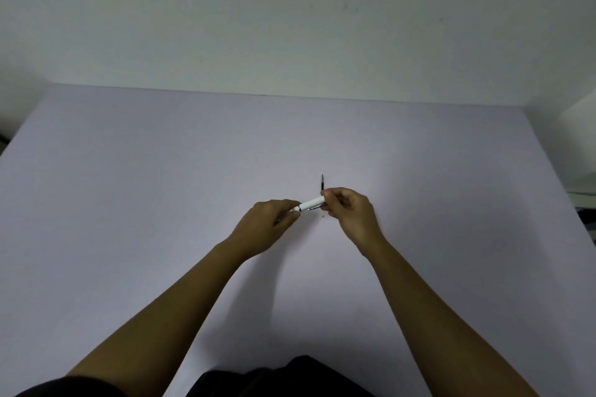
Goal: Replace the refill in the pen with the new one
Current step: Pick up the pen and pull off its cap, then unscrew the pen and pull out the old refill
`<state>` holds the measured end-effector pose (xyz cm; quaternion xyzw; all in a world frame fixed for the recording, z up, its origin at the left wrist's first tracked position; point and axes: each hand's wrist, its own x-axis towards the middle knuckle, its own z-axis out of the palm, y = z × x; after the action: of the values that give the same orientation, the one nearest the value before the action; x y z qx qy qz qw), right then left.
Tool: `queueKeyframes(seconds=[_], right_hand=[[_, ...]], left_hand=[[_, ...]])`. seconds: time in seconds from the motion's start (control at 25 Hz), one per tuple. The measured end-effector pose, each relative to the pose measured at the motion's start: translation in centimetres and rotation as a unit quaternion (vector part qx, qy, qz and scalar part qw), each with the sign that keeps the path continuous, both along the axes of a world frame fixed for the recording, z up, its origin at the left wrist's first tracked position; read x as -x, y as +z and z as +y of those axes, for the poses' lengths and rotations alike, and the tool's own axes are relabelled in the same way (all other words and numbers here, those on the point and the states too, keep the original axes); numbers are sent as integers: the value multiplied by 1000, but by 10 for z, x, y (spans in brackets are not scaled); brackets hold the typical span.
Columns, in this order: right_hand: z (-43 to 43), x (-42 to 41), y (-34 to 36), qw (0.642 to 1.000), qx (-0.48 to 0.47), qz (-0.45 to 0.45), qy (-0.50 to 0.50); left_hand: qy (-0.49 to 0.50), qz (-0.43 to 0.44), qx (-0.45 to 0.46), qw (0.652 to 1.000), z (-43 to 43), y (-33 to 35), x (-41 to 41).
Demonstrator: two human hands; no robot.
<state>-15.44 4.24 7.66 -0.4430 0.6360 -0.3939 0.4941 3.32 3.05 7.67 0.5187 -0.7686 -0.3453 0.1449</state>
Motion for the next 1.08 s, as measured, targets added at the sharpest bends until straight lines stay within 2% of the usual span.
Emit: queueKeyframes(seconds=[0.12, 0.2, 0.32, 0.44, 0.52, 0.64, 0.76, 1.0, 1.08], right_hand=[[4, 2, -2, 1000, -3, -24, 5], [7, 5, -8, 999, -14, -26, 10], [9, 8, -20, 998, -44, -49, 4], [11, 18, -38, 996, -61, -38, -45], [11, 27, -56, 994, -79, 13, -71], [12, 31, -79, 987, -121, 75, -70], [10, 28, -92, 981, -129, 129, -65], [8, 23, -102, 966, -82, 245, -33], [9, 25, -103, 963, -82, 256, -22]], left_hand=[[44, -56, 80, 994, 3, -1, 1], [52, -90, 100, 990, 6, -1, 4], [61, -121, 82, 987, 5, -4, 4], [59, -146, 55, 986, 3, -15, -6], [61, -124, 18, 990, 4, -24, -15], [100, -27, -33, 994, 4, -28, -19], [98, -5, -4, 995, 5, -26, -16], [69, 11, 36, 997, 11, -28, -10], [66, 20, 39, 997, 11, -25, -7]])
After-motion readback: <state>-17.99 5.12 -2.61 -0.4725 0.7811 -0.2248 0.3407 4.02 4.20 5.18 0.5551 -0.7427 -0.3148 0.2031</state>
